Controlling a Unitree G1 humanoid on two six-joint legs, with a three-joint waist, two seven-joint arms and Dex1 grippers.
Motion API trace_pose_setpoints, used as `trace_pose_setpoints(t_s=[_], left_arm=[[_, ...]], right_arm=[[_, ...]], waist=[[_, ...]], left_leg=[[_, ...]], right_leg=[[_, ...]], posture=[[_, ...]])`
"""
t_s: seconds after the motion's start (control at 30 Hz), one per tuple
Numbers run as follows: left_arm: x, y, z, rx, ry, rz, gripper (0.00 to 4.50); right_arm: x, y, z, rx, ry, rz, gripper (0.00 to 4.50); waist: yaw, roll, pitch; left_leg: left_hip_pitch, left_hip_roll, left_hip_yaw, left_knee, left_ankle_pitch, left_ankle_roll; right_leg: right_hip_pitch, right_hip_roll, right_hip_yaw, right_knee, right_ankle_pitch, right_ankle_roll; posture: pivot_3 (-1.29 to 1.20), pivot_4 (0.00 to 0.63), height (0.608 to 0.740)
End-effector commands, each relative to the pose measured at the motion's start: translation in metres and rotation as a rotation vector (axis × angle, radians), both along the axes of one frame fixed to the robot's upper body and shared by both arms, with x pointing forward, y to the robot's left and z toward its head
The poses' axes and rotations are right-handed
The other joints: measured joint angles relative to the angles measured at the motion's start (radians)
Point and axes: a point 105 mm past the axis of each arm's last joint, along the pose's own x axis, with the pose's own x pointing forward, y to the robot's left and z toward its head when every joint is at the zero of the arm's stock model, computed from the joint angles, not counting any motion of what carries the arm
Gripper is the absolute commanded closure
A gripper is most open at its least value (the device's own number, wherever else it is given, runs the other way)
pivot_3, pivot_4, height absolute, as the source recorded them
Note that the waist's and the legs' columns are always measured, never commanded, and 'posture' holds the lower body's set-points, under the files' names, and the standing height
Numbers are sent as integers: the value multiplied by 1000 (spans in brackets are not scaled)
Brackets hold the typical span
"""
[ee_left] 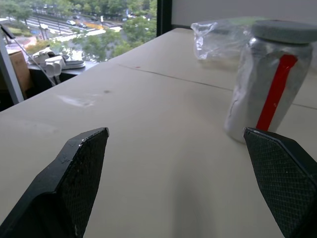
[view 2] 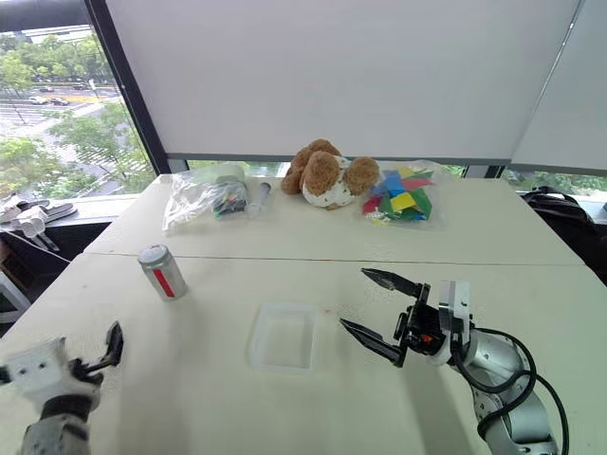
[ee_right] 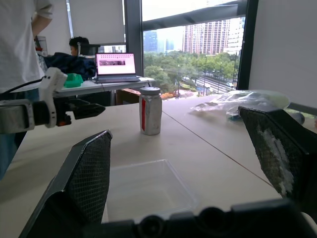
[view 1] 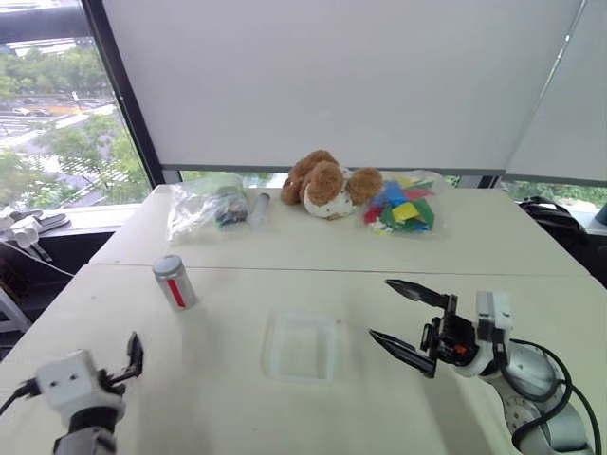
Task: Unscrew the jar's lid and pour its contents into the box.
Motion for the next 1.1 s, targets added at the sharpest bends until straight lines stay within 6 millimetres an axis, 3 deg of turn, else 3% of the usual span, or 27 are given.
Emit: trace_pose_setpoints(t_s=[0.03,0.27,0.73,1.1], left_arm=[[17,-10,9,76,21,-36,22],[42,-28,17,118,4,-79,22],[88,-29,27,134,-41,-76,22],[111,-32,28,161,-31,-93,22]], right_arm=[[0,-6,3,9,-39,-7,0],[0,-6,2,40,0,-16,0],[-2,-6,0,43,-9,-48,0],[-2,-4,0,46,-1,-68,0]], waist=[[-1,0,0],[-2,0,0],[-1,0,0],[-2,0,0]], left_leg=[[0,0,0,0,0,0],[0,5,2,0,0,-1],[0,6,3,1,1,-2],[0,6,5,1,1,-2]], right_leg=[[0,0,0,0,0,0],[-2,5,2,0,2,-2],[-2,6,3,0,4,-1],[-2,6,5,0,6,1]], posture=[[0,150,740],[0,150,740],[0,150,740],[0,150,740]])
